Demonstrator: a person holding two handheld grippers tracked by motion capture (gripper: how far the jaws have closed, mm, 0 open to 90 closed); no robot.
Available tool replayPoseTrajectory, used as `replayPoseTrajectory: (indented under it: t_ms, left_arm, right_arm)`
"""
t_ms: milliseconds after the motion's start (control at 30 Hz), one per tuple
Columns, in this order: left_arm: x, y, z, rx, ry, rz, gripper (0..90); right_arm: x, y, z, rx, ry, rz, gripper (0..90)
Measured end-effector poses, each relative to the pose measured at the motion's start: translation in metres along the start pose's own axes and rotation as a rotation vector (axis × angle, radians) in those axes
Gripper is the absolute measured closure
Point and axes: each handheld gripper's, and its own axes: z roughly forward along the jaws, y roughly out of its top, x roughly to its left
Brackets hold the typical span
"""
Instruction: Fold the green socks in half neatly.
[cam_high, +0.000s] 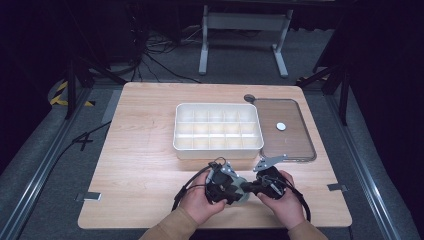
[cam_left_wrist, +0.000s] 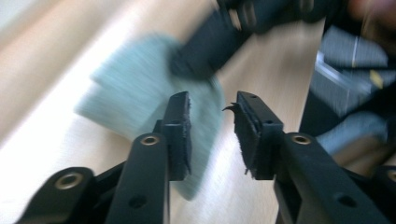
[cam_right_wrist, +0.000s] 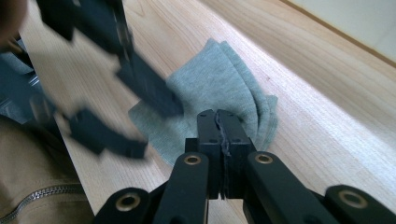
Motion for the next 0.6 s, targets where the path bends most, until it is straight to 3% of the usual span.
replayPoseTrajectory:
  t_ms: [33, 67, 100, 133, 167, 267, 400, 533, 600]
  left_arm:
    - [0.003, 0.001, -0.004, -0.027, 0.036, -0.006, 69.8]
    - [0.003, 0.001, -0.004, -0.027, 0.036, -0.006, 71.3]
    - [0.004, 0.002, -0.004, -0.032, 0.063, -0.011, 71.5]
    - [0.006, 0.003, 0.0, -0.024, 0.124, 0.011, 72.1]
    - [0.006, 0.003, 0.0, -0.024, 0.124, 0.011, 74.1]
    - [0.007, 0.004, 0.012, 0.031, 0.186, 0.038, 76.7]
    - [0.007, 0.004, 0.022, 0.094, 0.236, 0.054, 80.8]
    - [0.007, 0.002, 0.025, 0.124, 0.244, 0.041, 82.6]
    - [0.007, 0.002, 0.025, 0.13, 0.251, 0.054, 82.7]
  right_arm:
    - [0.0, 0.0, 0.001, -0.001, -0.003, -0.009, 90.0]
    - [0.0, 0.0, 0.001, -0.001, -0.003, -0.009, 90.0]
    - [0.0, -0.001, 0.002, -0.002, -0.004, -0.006, 89.9]
    - [0.0, -0.002, 0.002, 0.001, -0.002, -0.005, 89.9]
    - [0.0, -0.002, 0.002, 0.001, -0.002, -0.005, 89.9]
    - [0.001, -0.003, 0.004, 0.007, -0.002, -0.008, 89.7]
    - [0.002, -0.004, 0.007, 0.021, -0.015, -0.017, 88.6]
    - [0.004, -0.005, 0.007, 0.038, -0.034, -0.035, 88.7]
    - [0.006, -0.007, 0.008, 0.048, -0.052, -0.062, 89.0]
